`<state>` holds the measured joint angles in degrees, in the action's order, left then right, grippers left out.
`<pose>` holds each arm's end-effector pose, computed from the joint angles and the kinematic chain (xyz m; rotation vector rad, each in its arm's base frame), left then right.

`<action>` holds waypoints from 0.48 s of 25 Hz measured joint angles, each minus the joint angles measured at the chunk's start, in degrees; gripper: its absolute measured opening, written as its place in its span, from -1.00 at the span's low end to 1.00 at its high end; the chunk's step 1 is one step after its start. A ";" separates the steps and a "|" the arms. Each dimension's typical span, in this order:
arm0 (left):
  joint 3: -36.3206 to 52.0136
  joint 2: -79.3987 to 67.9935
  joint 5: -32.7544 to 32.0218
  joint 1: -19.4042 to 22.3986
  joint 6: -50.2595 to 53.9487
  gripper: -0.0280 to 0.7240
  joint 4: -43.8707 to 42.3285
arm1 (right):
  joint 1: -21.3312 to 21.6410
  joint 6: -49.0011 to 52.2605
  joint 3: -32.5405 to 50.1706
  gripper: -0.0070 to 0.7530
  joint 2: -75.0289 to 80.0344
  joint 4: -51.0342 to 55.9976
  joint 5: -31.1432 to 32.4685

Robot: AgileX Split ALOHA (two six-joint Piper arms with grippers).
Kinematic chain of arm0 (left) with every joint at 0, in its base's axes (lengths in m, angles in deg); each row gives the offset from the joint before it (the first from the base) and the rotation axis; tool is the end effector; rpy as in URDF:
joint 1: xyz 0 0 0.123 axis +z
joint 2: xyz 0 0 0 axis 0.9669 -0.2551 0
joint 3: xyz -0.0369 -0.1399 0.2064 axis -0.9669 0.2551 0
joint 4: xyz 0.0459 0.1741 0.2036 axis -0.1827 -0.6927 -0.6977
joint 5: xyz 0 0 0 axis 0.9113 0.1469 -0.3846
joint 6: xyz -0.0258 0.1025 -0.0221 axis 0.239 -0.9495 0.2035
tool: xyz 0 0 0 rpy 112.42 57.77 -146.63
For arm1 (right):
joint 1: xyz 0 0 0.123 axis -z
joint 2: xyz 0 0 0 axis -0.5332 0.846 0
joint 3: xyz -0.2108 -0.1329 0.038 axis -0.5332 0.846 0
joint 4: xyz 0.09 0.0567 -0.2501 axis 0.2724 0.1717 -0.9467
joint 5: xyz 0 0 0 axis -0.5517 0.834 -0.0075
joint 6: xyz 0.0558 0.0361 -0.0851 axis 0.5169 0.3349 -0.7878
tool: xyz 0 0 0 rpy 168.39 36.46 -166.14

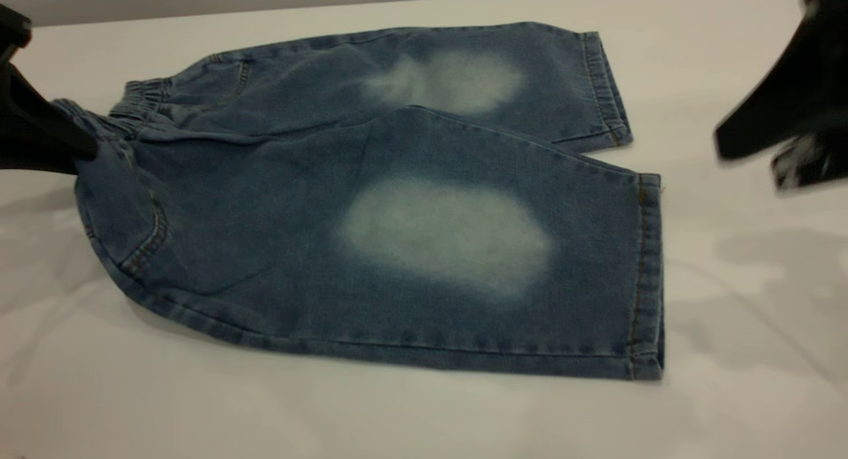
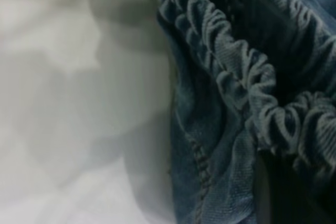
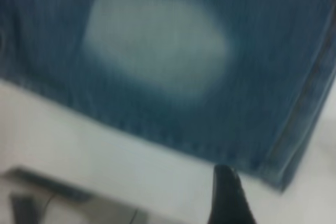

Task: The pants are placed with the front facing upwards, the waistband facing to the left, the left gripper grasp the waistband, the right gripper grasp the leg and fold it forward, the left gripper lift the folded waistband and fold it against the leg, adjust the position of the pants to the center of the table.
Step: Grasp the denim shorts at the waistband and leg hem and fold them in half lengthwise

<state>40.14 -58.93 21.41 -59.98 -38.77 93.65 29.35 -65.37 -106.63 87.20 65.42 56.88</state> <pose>0.3003 0.0182 0.0570 -0.4683 2.7267 -0.8410 0.2362 0.0712 0.0883 0.0059 2.7423 0.8641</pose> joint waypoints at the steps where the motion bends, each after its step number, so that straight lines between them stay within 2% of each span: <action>1: 0.00 0.00 -0.06 -0.01 0.00 -0.61 0.03 | 0.00 0.08 0.40 -0.01 1.81 0.07 0.83; 12: -0.05 0.00 -0.88 -0.01 -0.22 -0.61 0.10 | 0.00 -2.74 1.45 -0.01 15.88 4.40 2.28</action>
<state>40.09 -58.93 20.53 -59.99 -38.99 93.75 29.35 -68.12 -105.18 103.08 69.83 59.16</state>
